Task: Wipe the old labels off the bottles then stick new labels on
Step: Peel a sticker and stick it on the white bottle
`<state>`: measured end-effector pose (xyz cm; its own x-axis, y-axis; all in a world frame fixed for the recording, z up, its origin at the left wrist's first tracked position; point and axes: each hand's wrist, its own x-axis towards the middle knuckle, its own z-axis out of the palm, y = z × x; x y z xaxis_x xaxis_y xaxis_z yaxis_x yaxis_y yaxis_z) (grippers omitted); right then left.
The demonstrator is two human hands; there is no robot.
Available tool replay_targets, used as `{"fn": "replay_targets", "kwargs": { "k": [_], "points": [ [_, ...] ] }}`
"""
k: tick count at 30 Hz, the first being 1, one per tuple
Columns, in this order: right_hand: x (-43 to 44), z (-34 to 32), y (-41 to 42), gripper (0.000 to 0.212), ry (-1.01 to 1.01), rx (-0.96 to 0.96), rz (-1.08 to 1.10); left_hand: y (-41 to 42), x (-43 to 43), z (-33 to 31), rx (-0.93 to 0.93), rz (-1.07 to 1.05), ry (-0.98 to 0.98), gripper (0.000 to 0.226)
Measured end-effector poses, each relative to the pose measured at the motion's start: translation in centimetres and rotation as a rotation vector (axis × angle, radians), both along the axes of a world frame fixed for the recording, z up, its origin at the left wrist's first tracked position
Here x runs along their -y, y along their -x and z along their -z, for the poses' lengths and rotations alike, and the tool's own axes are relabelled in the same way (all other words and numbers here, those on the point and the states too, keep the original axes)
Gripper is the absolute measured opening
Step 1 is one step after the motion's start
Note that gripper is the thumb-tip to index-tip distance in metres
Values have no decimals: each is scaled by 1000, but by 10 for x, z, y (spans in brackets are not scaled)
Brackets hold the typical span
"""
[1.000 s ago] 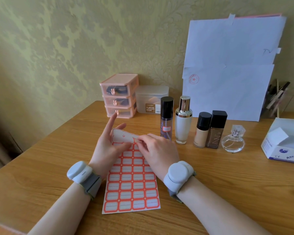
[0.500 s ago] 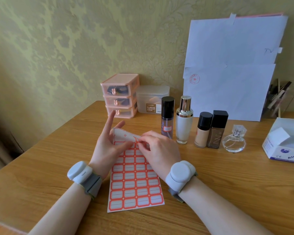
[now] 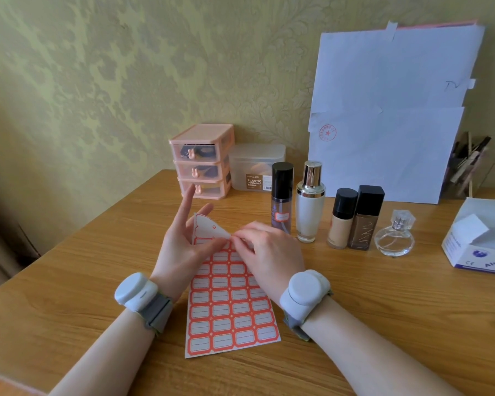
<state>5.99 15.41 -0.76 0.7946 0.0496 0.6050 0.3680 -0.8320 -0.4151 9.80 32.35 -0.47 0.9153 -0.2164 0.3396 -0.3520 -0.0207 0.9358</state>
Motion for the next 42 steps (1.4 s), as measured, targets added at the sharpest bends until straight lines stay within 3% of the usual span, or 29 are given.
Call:
{"fn": "replay_targets", "kwargs": {
  "k": [7, 11, 15, 17, 19, 21, 26, 35, 38, 40, 42],
  "points": [
    [0, 2, -2, 18, -100, 48, 35, -8, -3, 5, -43, -11, -46, 101],
    [3, 4, -5, 16, -169, 74, 60, -15, -10, 8, -78, -133, -320, 98],
    [4, 6, -7, 13, -179, 76, 56, -16, -11, 9, -257, -156, -469, 85],
    [4, 5, -6, 13, -179, 73, 61, -14, -10, 7, -183, -273, -569, 69],
    [4, 3, -4, 15, -169, 82, 76, -11, -8, 0, 56, -450, -639, 39],
    [4, -1, 0, 14, -155, 97, 76, -4, -4, -11, 163, -485, -561, 8],
    [13, -15, 11, 19, -59, 151, 18, 16, 22, -32, -154, -99, -238, 31],
    [64, -24, 45, 13, 11, 273, 62, 42, 82, -41, -243, -2, -120, 17],
    [85, -22, 56, 20, 25, 206, 82, 47, 103, -39, -236, -14, -102, 12],
    [96, -19, 60, 26, -58, 119, 125, 49, 115, -36, -206, -7, -79, 11],
    [108, -16, 63, 30, -342, 27, 163, 51, 124, -33, -183, 10, -58, 11]
  ]
}}
